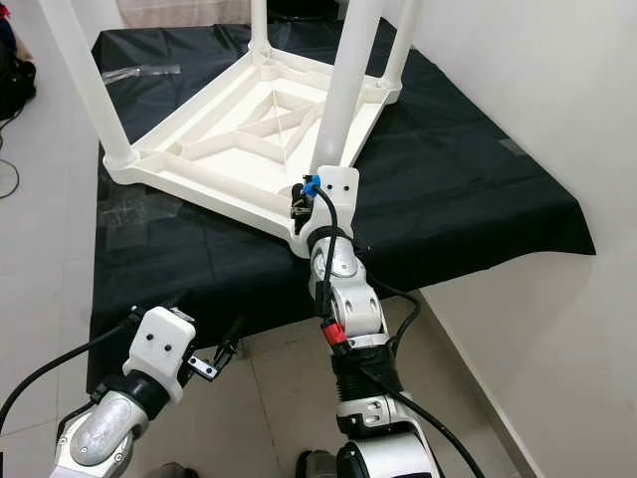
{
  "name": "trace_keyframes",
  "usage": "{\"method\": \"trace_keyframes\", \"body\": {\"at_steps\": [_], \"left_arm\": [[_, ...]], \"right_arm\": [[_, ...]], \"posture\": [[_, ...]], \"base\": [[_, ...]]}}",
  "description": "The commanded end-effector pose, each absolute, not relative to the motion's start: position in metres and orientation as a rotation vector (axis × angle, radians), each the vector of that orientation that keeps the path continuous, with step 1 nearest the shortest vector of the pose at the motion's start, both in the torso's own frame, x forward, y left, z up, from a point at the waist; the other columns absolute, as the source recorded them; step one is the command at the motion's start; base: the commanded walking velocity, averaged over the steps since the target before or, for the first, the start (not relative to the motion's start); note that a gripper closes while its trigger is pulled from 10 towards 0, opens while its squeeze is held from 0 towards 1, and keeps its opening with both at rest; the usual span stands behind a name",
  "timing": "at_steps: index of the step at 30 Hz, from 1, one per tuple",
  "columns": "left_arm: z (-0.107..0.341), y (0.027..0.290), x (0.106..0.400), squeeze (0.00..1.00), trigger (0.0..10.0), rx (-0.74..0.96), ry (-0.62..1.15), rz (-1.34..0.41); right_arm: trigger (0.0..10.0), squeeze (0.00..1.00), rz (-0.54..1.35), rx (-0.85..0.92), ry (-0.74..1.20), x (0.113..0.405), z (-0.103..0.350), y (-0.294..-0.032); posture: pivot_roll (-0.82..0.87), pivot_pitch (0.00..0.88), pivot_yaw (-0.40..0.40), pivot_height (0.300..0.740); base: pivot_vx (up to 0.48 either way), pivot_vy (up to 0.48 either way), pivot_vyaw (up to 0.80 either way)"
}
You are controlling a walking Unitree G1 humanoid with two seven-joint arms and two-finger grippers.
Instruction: Building children table
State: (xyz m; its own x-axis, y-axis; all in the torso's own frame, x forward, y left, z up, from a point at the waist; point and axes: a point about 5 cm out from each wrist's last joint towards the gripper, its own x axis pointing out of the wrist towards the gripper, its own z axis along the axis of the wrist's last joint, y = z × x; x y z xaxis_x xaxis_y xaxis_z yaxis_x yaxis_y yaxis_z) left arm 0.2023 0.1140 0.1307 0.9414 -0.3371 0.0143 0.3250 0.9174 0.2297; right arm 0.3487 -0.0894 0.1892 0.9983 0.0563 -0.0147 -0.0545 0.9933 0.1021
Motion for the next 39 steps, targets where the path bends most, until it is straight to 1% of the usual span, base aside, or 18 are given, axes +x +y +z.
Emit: {"method": "trace_keyframes", "body": {"at_steps": [1, 2, 4, 5, 6, 7, 8, 10, 12, 16, 20, 27, 30, 31, 33, 37, 38, 39], "left_arm": [[0.131, 0.111, 0.195, 0.00, 10.0, 0.212, -0.041, -0.350], [0.131, 0.111, 0.195, 0.00, 10.0, 0.212, -0.041, -0.350], [0.135, 0.107, 0.184, 0.00, 10.0, 0.223, -0.035, -0.377], [0.137, 0.106, 0.181, 0.00, 10.0, 0.226, -0.033, -0.384], [0.137, 0.106, 0.181, 0.00, 10.0, 0.226, -0.033, -0.384], [0.136, 0.112, 0.176, 0.00, 10.0, 0.230, -0.025, -0.354], [0.136, 0.112, 0.176, 0.00, 10.0, 0.230, -0.025, -0.354], [0.135, 0.117, 0.173, 0.00, 10.0, 0.236, -0.012, -0.309], [0.135, 0.121, 0.174, 0.00, 10.0, 0.236, -0.010, -0.279], [0.134, 0.122, 0.180, 0.00, 10.0, 0.240, -0.020, -0.277], [0.131, 0.119, 0.192, 0.00, 10.0, 0.244, -0.023, -0.311], [0.127, 0.119, 0.199, 0.00, 10.0, 0.241, -0.023, -0.303], [0.127, 0.119, 0.201, 0.00, 10.0, 0.241, -0.023, -0.303], [0.126, 0.119, 0.201, 0.00, 10.0, 0.241, -0.023, -0.303], [0.126, 0.119, 0.201, 0.00, 10.0, 0.241, -0.023, -0.303], [0.125, 0.120, 0.201, 0.00, 10.0, 0.239, -0.021, -0.304], [0.125, 0.120, 0.201, 0.00, 10.0, 0.238, -0.020, -0.305], [0.125, 0.120, 0.202, 0.00, 10.0, 0.238, -0.019, -0.306]], "right_arm": [[0.0, 0.00, 0.068, 0.111, 0.014, 0.344, 0.194, -0.088], [0.0, 0.00, 0.068, 0.111, 0.014, 0.344, 0.194, -0.088], [0.0, 0.00, 0.748, 0.314, -0.021, 0.318, 0.223, -0.048], [0.0, 0.00, 0.951, 0.363, -0.040, 0.305, 0.232, -0.039], [0.0, 0.00, 0.951, 0.363, -0.040, 0.305, 0.232, -0.039], [0.0, 0.00, 1.024, 0.201, -0.010, 0.346, 0.214, -0.068], [0.0, 0.00, 1.024, 0.201, -0.010, 0.346, 0.214, -0.068], [0.0, 0.00, 1.147, 0.186, 0.007, 0.377, 0.228, -0.120], [0.0, 0.00, 1.254, 0.203, -0.007, 0.377, 0.239, -0.125], [0.0, 0.00, 1.299, 0.165, -0.012, 0.375, 0.242, -0.119], [0.0, 0.00, 1.247, 0.146, -0.012, 0.376, 0.241, -0.128], [0.0, 0.00, 1.339, 0.122, -0.029, 0.379, 0.247, -0.145], [0.0, 0.00, 1.263, 0.005, -0.008, 0.381, 0.240, -0.149], [10.0, 0.00, 1.144, -0.072, 0.008, 0.386, 0.235, -0.151], [10.0, 0.00, 1.144, -0.072, 0.008, 0.386, 0.235, -0.151], [10.0, 0.00, 0.925, -0.160, 0.015, 0.391, 0.221, -0.157], [10.0, 0.00, 0.791, -0.179, 0.023, 0.392, 0.213, -0.165], [10.0, 0.85, 0.715, -0.205, 0.013, 0.391, 0.208, -0.170]], "posture": [[0.01, 0.193, -0.092, 0.740], [0.01, 0.193, -0.092, 0.740], [0.17, 0.213, -0.131, 0.740], [0.17, 0.213, -0.131, 0.740], [0.17, 0.213, -0.131, 0.740], [0.18, 0.216, -0.157, 0.740], [0.18, 0.216, -0.157, 0.740], [0.19, 0.222, -0.177, 0.740], [0.18, 0.222, -0.175, 0.740], [0.17, 0.184, -0.160, 0.740], [0.13, 0.146, -0.150, 0.740], [0.11, 0.109, -0.154, 0.740], [0.11, 0.105, -0.151, 0.740], [0.11, 0.108, -0.149, 0.740], [0.11, 0.108, -0.149, 0.740], [0.09, 0.112, -0.140, 0.740], [0.09, 0.112, -0.139, 0.740], [0.08, 0.111, -0.133, 0.740]], "base": [[0.000, 0.000, 0.00], [0.000, 0.000, 0.00], [0.000, 0.000, 0.00], [0.000, 0.000, 0.00], [0.000, 0.000, 0.00], [0.000, 0.000, 0.00], [0.000, 0.000, 0.00], [0.000, 0.000, 0.00], [0.000, 0.000, 0.00], [0.000, 0.000, 0.00], [0.000, 0.000, 0.00], [0.000, 0.000, 0.00], [0.000, 0.000, 0.00], [0.000, 0.000, 0.00], [0.000, 0.000, 0.00], [0.000, 0.000, 0.00], [0.000, 0.000, 0.00], [0.000, 0.000, 0.00]]}}
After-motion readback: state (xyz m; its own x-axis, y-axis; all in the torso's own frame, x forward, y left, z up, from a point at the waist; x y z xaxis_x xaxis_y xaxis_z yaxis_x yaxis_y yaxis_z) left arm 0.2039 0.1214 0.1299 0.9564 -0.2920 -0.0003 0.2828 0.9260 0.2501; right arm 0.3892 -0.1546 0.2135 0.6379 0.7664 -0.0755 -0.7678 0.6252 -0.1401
